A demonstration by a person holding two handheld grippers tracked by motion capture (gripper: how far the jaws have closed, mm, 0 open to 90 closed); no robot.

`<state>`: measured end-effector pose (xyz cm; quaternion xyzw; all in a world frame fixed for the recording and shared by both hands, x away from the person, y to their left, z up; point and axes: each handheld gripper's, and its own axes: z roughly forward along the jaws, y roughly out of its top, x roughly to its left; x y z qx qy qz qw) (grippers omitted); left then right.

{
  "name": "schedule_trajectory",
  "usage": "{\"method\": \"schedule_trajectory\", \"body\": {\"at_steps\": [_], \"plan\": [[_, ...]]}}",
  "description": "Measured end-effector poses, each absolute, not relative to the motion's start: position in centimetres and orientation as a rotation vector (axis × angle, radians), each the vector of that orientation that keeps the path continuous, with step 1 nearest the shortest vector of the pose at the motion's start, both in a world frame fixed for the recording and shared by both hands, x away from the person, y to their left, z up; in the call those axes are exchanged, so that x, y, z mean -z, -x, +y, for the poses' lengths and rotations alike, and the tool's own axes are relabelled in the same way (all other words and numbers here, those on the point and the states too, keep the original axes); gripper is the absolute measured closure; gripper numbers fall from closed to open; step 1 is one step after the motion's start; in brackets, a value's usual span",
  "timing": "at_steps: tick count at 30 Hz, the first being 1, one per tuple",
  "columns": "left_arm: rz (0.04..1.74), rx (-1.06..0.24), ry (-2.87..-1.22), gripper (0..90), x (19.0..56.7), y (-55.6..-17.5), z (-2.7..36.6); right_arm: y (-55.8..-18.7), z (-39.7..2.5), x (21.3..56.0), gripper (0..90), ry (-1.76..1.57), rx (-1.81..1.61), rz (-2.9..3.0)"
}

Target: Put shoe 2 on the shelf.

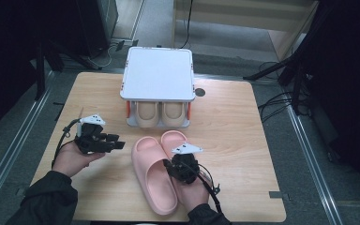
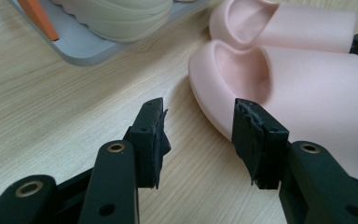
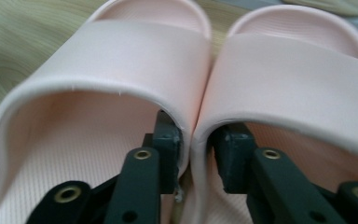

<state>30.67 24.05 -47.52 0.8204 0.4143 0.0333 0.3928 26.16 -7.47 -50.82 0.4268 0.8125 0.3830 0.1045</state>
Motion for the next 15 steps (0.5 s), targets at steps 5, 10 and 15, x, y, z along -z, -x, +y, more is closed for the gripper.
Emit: {"method": "schedule_trajectory", "body": {"at_steps": [5, 10, 15], "plan": [[1.063, -0.086, -2.066, 53.5, 47.4, -30.6, 24.5, -26.7, -7.5, 50.3, 77.7, -1.178, -1.104, 2.462], [1.074, -0.096, -2.052, 53.5, 47.4, -30.6, 25.1, -27.4, -7.4, 49.7, 77.8, -1.091, -1.131, 2.551], [1.096, -0.097, -2.03, 53.5, 47.4, -30.6, 25.8, -28.2, -7.0, 47.7, 77.6, -0.945, -1.169, 2.626]]}}
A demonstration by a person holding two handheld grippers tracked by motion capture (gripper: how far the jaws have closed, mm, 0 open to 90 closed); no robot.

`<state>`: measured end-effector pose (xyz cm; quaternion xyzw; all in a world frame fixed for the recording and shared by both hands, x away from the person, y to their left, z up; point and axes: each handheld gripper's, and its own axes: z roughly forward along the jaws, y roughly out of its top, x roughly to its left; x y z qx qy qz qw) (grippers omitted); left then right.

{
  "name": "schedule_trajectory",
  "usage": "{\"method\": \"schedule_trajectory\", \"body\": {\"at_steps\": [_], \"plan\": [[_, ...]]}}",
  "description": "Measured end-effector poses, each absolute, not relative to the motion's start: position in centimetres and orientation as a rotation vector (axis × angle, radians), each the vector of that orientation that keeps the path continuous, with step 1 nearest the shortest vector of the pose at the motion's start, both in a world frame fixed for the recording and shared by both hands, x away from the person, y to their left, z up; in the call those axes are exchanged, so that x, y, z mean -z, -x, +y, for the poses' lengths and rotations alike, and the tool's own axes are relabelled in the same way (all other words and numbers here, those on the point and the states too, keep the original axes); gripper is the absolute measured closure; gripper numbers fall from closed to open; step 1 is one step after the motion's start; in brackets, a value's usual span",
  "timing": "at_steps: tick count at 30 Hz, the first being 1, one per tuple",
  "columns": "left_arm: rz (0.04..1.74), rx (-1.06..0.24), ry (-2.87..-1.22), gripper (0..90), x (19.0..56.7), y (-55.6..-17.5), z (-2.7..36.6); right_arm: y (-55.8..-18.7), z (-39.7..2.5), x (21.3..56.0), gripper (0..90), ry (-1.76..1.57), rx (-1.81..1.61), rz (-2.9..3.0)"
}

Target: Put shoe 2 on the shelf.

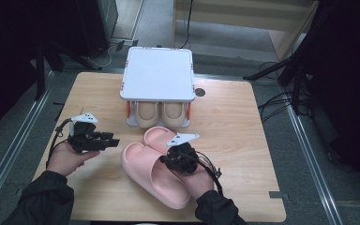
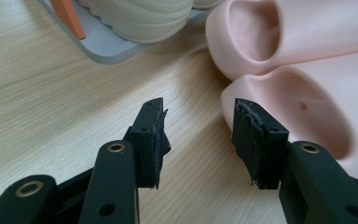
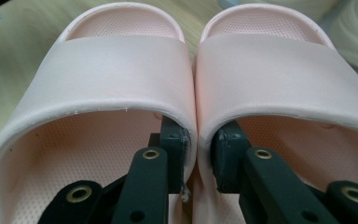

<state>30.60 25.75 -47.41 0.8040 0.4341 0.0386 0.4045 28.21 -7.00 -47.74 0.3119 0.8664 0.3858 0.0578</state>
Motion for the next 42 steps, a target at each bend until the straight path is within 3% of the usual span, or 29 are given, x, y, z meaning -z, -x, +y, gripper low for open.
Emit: {"method": "schedule_trajectory", "body": {"at_steps": [18, 28, 32, 42], "plan": [[1.126, -0.1, -2.007, 50.1, 47.6, -30.6, 26.9, -31.1, -6.7, 40.4, 77.2, -0.655, -1.293, 2.796], [1.138, -0.113, -2.006, 49.2, 47.7, -30.0, 27.3, -32.0, -4.8, 34.4, 77.0, -0.463, -1.344, 2.85], [1.137, -0.111, -2.001, 49.2, 47.8, -29.4, 27.1, -32.8, -3.9, 31.6, 77.1, -0.458, -1.347, 2.826], [1.147, -0.116, -2.002, 49.1, 47.9, -28.1, 27.1, -36.9, -3.1, 28.3, 77.2, -0.651, -1.26, 2.727]]}}
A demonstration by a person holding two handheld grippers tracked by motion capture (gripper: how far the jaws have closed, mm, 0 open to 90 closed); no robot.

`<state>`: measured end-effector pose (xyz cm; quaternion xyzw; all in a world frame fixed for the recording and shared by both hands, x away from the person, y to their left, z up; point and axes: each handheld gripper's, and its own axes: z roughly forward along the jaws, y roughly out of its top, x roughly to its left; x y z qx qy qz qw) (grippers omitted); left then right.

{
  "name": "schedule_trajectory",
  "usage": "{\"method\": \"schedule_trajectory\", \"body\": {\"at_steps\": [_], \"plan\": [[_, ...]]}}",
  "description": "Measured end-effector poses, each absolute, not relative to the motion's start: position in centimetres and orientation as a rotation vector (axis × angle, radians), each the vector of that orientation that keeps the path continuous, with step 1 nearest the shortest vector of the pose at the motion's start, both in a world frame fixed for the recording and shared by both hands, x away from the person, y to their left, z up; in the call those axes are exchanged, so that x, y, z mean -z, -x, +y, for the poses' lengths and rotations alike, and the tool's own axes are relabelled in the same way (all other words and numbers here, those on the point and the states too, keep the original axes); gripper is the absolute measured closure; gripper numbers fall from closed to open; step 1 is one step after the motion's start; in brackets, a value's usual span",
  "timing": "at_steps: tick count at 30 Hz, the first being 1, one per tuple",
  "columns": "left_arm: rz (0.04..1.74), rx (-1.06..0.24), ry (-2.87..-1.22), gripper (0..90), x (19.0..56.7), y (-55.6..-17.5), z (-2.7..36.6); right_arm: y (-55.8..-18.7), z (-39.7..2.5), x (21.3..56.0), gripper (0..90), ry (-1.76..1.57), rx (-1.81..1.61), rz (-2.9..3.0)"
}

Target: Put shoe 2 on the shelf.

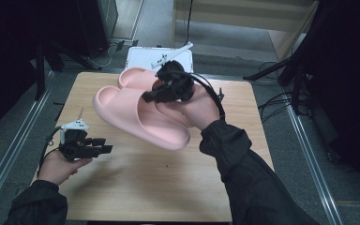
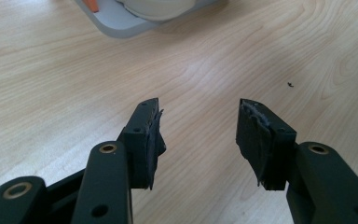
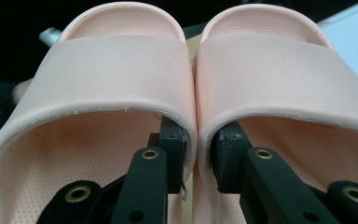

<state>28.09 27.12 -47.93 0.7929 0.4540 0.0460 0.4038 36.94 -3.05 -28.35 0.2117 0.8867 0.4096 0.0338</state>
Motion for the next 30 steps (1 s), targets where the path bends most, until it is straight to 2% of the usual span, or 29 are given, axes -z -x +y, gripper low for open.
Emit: {"method": "schedule_trajectory", "body": {"at_steps": [6, 15, 19, 30], "plan": [[1.138, -0.111, -2.01, 49.1, 48.0, -27.5, 26.9, -41.2, -2.4, 26.4, 77.1, -0.892, -1.155, 2.578], [1.105, -0.087, -2.02, 49.1, 47.9, -27.6, 25.8, -45.3, -1.3, 25.1, 77.0, -1.079, -1.029, 2.405], [1.075, -0.075, -2.034, 49.1, 47.9, -28.1, 25.2, -47.4, 0.1, 26.2, 77.1, -1.264, -0.979, 2.272], [0.984, -0.021, -2.09, 49.1, 48.0, -29.6, 22.8, -49.8, 3.0, 29.6, 76.4, -1.522, -0.887, 2.016]]}}
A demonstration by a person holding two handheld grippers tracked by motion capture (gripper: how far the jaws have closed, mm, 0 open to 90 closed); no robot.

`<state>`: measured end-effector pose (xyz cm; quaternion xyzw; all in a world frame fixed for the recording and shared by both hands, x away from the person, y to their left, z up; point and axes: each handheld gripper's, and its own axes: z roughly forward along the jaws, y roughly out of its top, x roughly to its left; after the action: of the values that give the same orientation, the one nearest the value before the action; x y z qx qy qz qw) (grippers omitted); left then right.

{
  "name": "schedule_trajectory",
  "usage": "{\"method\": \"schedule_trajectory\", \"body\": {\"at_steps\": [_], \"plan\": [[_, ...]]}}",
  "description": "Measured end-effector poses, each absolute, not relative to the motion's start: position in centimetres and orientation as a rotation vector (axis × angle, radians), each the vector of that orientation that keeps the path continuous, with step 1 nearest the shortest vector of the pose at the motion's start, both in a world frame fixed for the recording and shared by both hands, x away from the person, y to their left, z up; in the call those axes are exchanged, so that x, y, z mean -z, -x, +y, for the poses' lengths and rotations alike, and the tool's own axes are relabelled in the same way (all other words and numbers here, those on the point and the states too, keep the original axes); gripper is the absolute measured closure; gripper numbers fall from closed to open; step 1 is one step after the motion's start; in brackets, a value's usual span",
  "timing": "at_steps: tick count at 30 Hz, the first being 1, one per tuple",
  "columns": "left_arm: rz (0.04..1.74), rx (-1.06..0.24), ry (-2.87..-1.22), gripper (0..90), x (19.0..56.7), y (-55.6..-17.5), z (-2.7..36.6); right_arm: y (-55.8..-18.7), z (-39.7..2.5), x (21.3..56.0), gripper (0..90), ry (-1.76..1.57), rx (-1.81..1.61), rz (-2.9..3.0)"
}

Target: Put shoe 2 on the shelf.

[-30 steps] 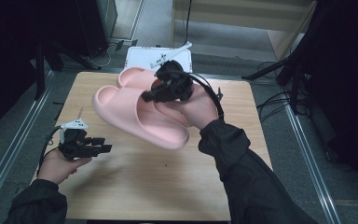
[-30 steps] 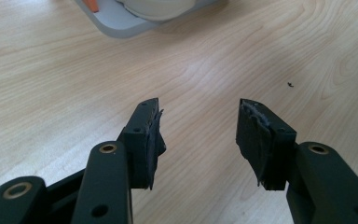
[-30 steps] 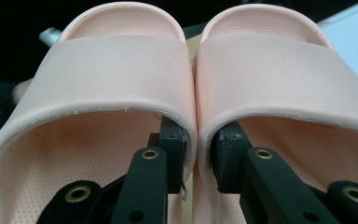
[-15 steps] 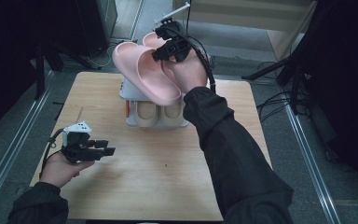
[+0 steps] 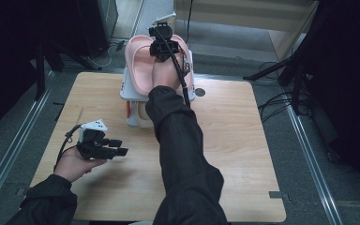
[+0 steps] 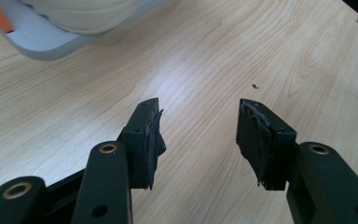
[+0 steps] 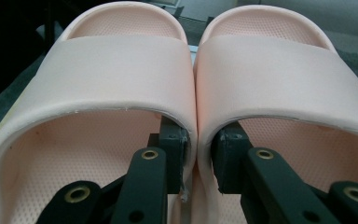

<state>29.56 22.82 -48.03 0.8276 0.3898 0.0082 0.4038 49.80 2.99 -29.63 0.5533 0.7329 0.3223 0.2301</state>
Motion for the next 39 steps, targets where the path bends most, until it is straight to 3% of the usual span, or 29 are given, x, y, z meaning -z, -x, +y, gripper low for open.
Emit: {"method": "schedule_trajectory", "body": {"at_steps": [26, 39], "plan": [[0.969, 0.0, -2.111, 49.1, 48.1, -30.3, 22.1, -52.3, 4.6, 32.8, 74.7, -1.646, -0.806, 1.882], [0.973, 0.0, -2.113, 48.9, 48.2, -30.3, 22.0, -51.9, 4.3, 33.3, 56.5, -1.591, -0.825, 1.94]]}}
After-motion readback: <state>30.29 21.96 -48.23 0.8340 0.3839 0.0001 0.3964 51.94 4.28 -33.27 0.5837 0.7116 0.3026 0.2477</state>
